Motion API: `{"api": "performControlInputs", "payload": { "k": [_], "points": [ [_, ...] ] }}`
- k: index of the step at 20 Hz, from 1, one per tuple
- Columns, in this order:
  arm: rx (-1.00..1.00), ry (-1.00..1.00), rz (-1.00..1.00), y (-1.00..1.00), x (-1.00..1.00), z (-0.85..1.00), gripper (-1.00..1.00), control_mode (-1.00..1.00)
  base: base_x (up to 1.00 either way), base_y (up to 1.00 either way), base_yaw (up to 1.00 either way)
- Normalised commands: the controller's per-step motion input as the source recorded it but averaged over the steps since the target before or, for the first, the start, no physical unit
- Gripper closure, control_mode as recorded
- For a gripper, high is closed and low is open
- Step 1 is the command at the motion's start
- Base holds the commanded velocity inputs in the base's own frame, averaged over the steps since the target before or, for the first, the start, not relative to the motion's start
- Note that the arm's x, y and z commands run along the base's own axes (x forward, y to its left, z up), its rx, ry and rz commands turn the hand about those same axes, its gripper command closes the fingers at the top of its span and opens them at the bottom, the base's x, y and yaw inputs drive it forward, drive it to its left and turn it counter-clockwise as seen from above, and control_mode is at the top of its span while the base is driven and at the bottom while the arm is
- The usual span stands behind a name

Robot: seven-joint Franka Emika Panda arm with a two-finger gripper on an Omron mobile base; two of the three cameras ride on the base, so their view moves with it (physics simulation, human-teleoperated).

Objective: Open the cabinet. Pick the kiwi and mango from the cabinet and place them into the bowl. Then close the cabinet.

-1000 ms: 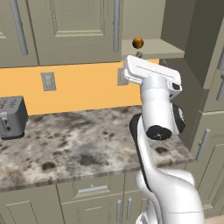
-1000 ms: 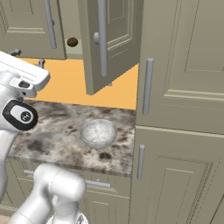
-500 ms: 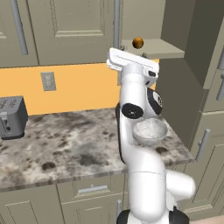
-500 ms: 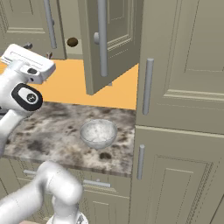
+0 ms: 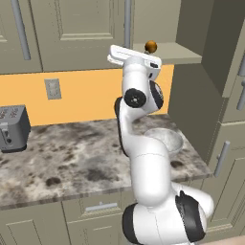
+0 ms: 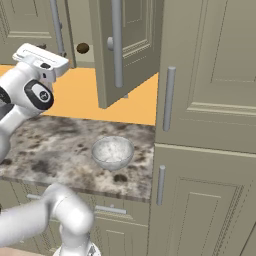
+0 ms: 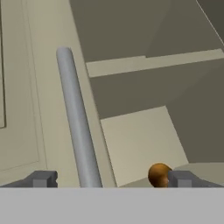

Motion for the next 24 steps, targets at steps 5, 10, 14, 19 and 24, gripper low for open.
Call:
{"api": "performControlInputs", "payload": {
  "k": [5,10,14,19,24],
  "points": [
    [0.0,0.0,0.0,0.0,0.15,0.0,-1.0,-1.0,0.0,0.0,0.0],
    [0.0,0.0,-0.03,0.2,0.71,0.0,-1.0,-1.0,0.0,0.0,0.0],
    [0.0,0.04,-0.05,0.22,0.72,0.0,-1.0,-1.0,0.0,0.0,0.0],
    [0.0,0.04,-0.06,0.34,0.8,0.0,-1.0,-1.0,0.0,0.0,0.0],
    [-0.02,0.05,-0.08,0.41,0.76,0.0,1.0,-1.0,0.0,0.0,0.0]
  ]
}}
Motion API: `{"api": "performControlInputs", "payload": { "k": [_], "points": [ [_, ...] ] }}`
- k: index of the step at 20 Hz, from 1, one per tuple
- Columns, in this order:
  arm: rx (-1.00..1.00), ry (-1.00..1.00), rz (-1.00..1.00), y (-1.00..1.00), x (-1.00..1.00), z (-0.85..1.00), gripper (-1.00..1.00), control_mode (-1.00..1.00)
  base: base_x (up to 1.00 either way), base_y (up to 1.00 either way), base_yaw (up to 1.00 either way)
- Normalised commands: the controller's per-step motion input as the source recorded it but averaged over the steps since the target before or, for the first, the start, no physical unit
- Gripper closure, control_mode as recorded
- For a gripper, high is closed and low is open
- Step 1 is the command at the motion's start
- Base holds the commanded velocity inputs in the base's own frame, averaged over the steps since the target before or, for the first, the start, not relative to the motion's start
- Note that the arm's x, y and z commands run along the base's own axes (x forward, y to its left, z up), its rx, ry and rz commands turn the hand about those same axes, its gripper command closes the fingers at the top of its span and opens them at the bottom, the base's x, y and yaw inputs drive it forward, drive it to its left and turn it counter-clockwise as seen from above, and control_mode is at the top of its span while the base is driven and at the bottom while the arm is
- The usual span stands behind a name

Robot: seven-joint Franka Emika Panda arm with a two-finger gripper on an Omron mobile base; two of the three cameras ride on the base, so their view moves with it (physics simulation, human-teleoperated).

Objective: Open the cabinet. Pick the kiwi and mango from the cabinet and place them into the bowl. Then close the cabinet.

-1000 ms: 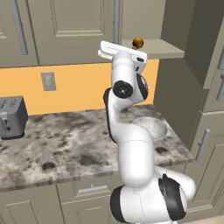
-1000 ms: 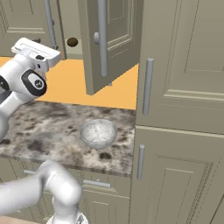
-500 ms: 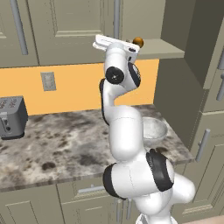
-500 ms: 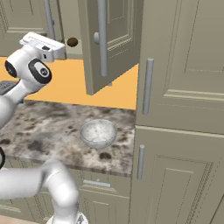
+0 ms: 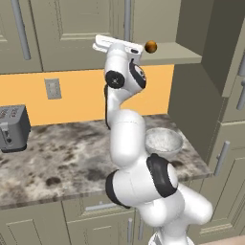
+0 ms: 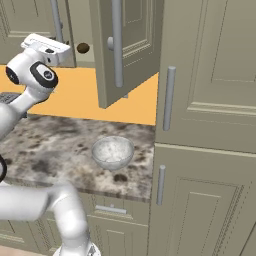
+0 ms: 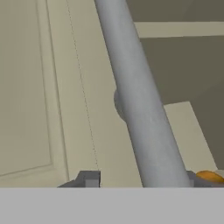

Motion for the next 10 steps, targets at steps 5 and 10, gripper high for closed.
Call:
{"api": "performControlInputs", "payload": {
  "k": [5,10],
  "points": [
    [0.0,0.0,-0.01,0.02,0.1,0.0,1.0,-1.0,0.0,0.0,0.0],
    [0.0,0.0,0.0,0.0,0.0,0.0,1.0,-1.0,0.0,0.0,0.0]
  ]
}}
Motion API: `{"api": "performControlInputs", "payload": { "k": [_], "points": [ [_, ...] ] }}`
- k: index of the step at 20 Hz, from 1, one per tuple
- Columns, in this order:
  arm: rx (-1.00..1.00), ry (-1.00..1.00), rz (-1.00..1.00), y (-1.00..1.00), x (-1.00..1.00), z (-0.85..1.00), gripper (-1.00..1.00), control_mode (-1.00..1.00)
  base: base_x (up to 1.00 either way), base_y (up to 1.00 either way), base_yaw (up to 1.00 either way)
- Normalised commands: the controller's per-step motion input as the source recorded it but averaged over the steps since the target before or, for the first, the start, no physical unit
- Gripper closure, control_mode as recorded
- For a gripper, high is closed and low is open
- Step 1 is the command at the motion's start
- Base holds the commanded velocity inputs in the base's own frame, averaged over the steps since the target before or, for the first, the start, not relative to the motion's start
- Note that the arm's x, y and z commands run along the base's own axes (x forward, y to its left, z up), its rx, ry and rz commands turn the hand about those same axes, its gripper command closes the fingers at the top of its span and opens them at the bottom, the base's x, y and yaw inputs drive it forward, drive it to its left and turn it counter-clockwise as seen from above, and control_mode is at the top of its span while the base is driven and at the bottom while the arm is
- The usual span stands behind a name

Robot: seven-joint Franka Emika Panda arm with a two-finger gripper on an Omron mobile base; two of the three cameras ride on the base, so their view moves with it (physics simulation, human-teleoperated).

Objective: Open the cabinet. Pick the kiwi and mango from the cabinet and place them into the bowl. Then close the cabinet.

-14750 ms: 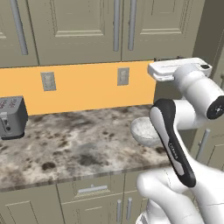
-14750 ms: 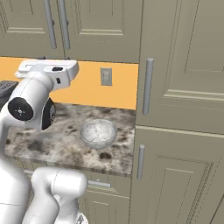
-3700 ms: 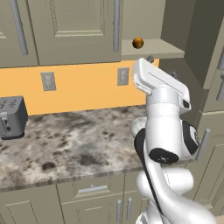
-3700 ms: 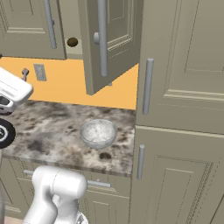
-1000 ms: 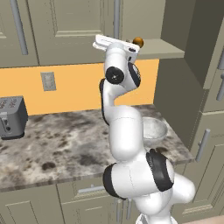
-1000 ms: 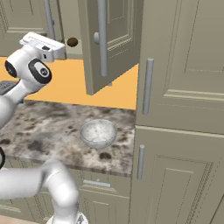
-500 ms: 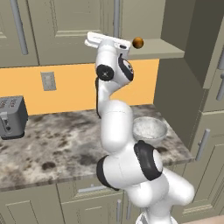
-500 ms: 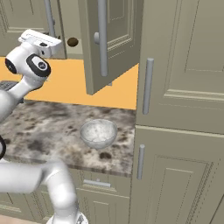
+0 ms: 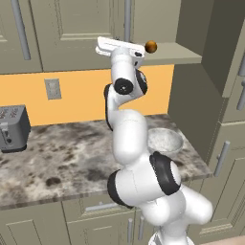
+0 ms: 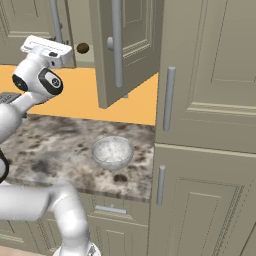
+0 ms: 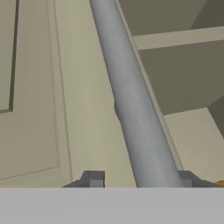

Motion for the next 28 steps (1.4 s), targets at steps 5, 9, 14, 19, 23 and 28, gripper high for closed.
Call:
{"api": "performControlInputs", "payload": {
  "k": [5,9,14,19,23,28],
  "points": [
    [-0.02,0.0,0.0,0.27,-0.36,0.39,1.0,-1.0,0.0,0.0,0.0],
    [-0.08,0.0,0.0,0.79,-0.92,0.53,1.0,-1.0,0.0,0.0,0.0],
    [-0.1,0.0,0.0,0.98,-1.0,0.66,1.0,-1.0,0.0,0.0,0.0],
    [-0.13,0.0,-0.01,1.0,-1.0,0.79,1.0,-1.0,0.0,0.0,0.0],
    [-0.15,0.0,-0.01,1.0,-1.0,0.66,1.0,-1.0,0.0,0.0,0.0],
    [-0.23,-0.08,0.0,1.0,-1.0,-0.19,1.0,-1.0,0.0,0.0,0.0]
  ]
}}
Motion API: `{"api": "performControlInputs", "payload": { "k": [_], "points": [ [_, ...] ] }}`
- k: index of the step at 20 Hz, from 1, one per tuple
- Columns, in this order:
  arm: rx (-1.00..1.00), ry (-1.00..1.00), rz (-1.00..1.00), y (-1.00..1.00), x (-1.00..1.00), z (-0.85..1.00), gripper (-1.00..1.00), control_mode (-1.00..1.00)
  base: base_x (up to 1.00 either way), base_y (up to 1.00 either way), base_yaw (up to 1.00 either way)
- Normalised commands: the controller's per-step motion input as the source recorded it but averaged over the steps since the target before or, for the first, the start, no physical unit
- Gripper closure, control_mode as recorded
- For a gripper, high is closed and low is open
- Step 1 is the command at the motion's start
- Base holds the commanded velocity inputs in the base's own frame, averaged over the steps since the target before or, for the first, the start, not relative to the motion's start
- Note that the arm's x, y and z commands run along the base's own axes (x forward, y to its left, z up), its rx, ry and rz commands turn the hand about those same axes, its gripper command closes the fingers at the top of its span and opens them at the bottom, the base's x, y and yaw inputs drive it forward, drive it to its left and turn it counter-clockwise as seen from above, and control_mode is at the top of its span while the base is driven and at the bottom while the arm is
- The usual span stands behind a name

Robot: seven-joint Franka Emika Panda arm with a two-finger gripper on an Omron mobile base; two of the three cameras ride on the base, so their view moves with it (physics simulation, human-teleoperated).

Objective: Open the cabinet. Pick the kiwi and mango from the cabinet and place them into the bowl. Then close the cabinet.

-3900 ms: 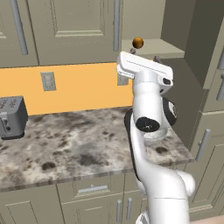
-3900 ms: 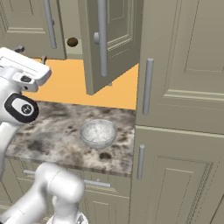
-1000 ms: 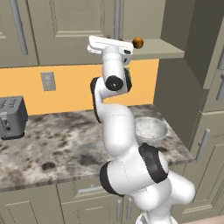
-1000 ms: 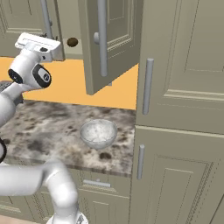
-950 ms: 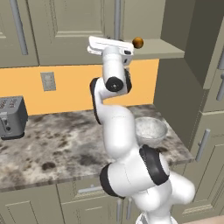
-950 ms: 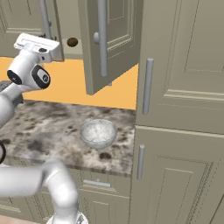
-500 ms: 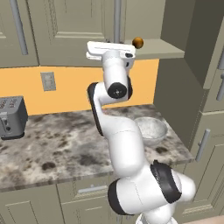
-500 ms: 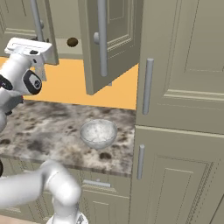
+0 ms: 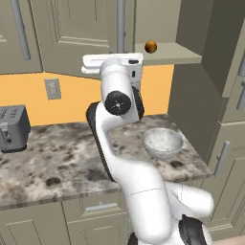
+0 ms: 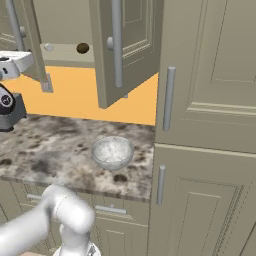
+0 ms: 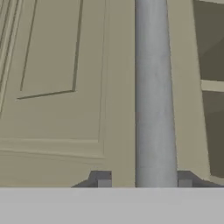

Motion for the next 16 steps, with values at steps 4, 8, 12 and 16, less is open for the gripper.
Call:
{"api": "performControlInputs", "payload": {
  "k": [4,8,12,16],
  "points": [
    [-0.41,-0.26,0.03,1.0,-1.0,-1.0,1.0,-1.0,0.0,0.0,0.0],
    [-0.14,-0.08,-0.04,1.0,-1.0,-0.38,1.0,-1.0,0.0,0.0,0.0],
    [-0.16,-0.06,-0.06,0.69,-0.8,0.17,-1.0,-1.0,0.0,0.0,0.0],
    [0.26,-0.24,0.0,-0.67,-0.89,0.93,-1.0,-1.0,0.0,0.0,0.0]
  ]
}}
